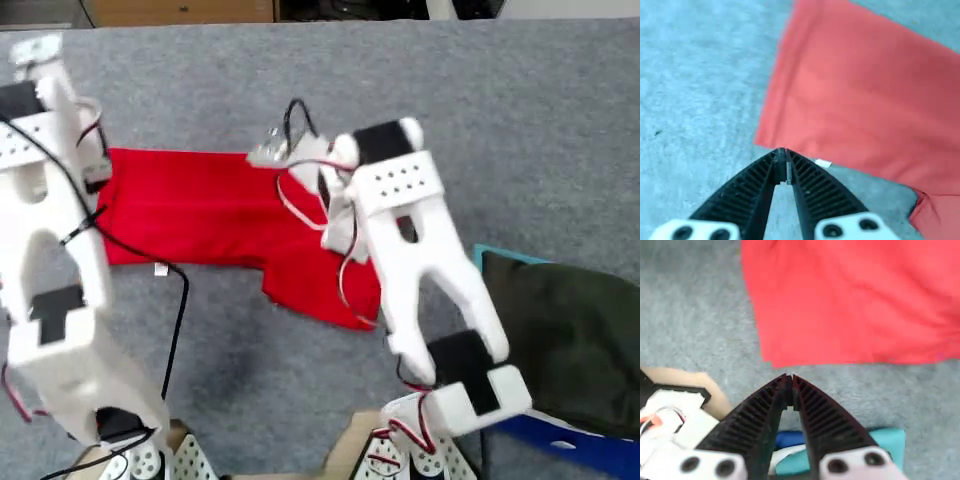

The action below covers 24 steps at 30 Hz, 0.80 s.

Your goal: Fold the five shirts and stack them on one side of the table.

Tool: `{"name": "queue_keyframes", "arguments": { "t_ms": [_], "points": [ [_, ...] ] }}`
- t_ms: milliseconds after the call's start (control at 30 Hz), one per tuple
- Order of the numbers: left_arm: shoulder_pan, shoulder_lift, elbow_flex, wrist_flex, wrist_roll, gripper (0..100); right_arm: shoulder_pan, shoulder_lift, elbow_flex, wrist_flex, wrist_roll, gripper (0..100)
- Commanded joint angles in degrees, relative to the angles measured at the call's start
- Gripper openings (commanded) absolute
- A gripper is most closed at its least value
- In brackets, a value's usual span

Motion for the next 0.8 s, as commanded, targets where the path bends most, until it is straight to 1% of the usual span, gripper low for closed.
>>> {"name": "queue_keyframes", "arguments": {
  "t_ms": [0, 100, 167, 200, 300, 333, 367, 500, 767],
  "points": [
    [-4.66, -7.69, 19.43, -13.54, 0.44, 2, -2.77, -3.3, 6.99, -2.9, 1.58, 2.1],
    [-8.0, -9.45, 32.97, -24.44, 0.26, 2, -6.29, -2.59, 14.02, -7.82, 1.76, 2.3],
    [-9.85, -9.45, 38.77, -29.98, 0.26, 2, -7.52, -2.59, 18.51, -12.57, 1.58, 3.4],
    [-10.81, -9.36, 41.05, -32.44, 0.35, 2, -7.69, -2.68, 20.26, -14.59, 1.14, 6.3],
    [-13.45, -9.36, 44.66, -38.59, 0.62, 2, -7.78, -2.33, 23.25, -18.29, 1.41, 20.3],
    [-14.33, -9.36, 44.66, -39.56, 0.7, 2, -7.78, -2.33, 23.6, -18.81, 1.49, 23.5],
    [-15.21, -9.36, 44.66, -40.18, 0.7, 2, -8.04, -2.33, 23.69, -18.9, 1.58, 24.6],
    [-17.32, -9.27, 45.1, -43.34, 0.79, 2, -11.38, -2.24, 24.84, -19.34, 1.58, 22.7],
    [-17.05, -9.19, 45.89, -43.96, 0.79, 2, -16.31, -2.24, 33.63, -26.73, 1.14, 22.8]
  ]
}}
